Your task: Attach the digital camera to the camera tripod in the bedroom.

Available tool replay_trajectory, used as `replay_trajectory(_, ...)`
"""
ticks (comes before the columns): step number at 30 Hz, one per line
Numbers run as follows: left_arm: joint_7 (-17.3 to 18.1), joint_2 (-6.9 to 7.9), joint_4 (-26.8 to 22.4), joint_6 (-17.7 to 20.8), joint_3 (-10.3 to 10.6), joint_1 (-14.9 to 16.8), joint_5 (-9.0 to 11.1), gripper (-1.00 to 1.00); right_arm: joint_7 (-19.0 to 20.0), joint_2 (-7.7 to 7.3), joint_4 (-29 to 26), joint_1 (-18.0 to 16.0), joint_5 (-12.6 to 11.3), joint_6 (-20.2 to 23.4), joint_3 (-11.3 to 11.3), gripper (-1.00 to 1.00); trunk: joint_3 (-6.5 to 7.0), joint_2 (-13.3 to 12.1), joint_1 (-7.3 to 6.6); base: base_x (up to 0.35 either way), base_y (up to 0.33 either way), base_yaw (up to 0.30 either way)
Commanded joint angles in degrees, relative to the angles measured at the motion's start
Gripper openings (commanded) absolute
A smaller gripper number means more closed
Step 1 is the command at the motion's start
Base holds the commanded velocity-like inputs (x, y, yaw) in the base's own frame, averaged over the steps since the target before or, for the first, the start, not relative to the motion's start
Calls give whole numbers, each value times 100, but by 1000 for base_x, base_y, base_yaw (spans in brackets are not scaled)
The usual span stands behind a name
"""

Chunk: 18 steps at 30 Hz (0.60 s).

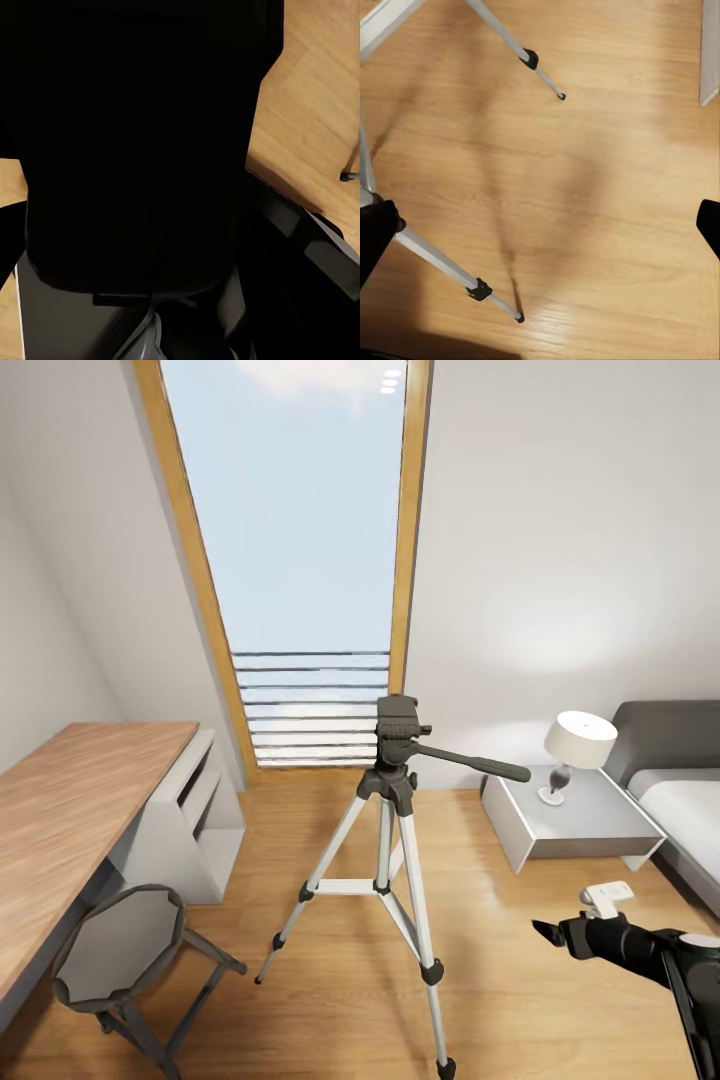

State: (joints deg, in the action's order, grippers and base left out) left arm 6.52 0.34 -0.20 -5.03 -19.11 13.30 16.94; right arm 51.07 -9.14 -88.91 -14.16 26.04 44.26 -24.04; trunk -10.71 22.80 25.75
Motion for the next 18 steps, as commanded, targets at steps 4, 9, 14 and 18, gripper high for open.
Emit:
replay_trajectory(4,33,2,11,-21,2,6,46,-100,78,161,-69,-7,-57,22,177,100,-11,11,3,0,0,0)
replay_trajectory(9,33,-4,11,-24,10,6,46,-100,72,397,-96,-8,-191,33,308,100,-11,11,3,0,0,0)
replay_trajectory(14,33,-12,11,-24,12,6,46,-100,64,831,-100,-8,-212,-31,349,100,-11,11,3,0,0,0)
replay_trajectory(18,33,-32,11,-24,13,6,8,-100,1,973,-100,-159,-213,-54,649,100,-11,11,3,0,0,0)
